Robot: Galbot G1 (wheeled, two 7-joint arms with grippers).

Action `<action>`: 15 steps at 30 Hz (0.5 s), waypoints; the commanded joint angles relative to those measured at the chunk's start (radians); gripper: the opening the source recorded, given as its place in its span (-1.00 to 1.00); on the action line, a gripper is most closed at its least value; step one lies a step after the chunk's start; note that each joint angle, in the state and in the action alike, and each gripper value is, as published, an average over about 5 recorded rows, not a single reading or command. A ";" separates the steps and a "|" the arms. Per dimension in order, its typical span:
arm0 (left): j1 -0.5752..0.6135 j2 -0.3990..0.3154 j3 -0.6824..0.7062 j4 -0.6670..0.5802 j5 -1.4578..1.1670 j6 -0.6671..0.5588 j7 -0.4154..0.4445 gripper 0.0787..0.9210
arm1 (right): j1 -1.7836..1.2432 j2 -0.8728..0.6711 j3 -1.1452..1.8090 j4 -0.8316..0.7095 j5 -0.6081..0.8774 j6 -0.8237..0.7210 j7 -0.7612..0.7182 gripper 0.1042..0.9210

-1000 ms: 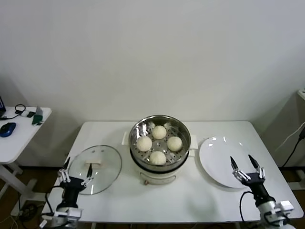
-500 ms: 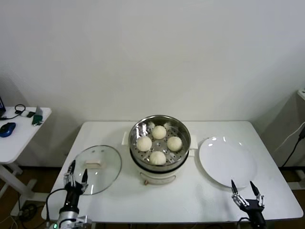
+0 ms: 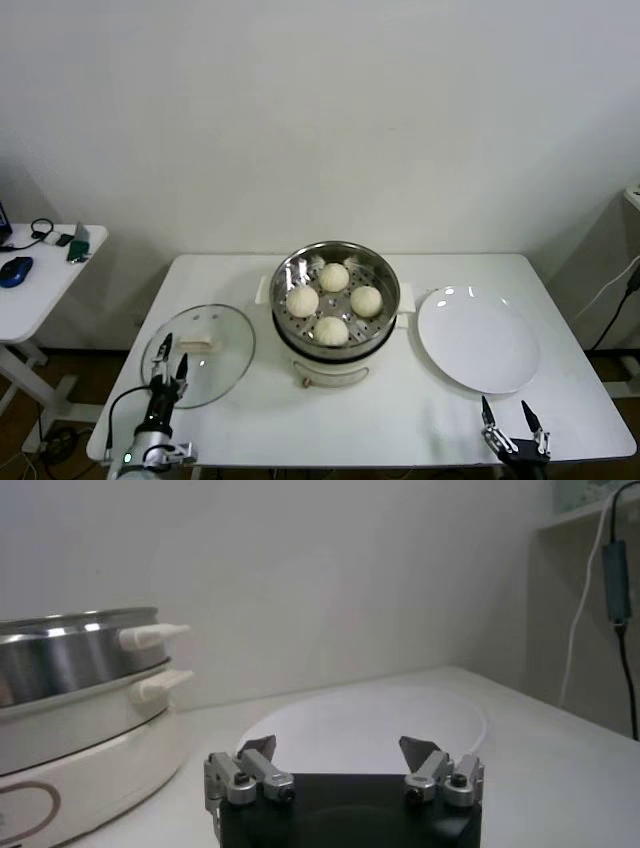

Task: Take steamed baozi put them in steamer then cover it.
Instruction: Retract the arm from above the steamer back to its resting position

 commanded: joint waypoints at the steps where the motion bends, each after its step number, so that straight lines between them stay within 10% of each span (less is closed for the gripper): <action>1: -0.113 0.008 0.008 0.106 0.065 -0.003 -0.006 0.77 | -0.012 0.019 -0.003 0.005 -0.008 0.007 0.004 0.76; 15: -0.169 0.024 0.020 0.195 0.097 -0.010 -0.007 0.77 | -0.021 0.043 0.003 0.013 -0.021 0.012 0.005 0.76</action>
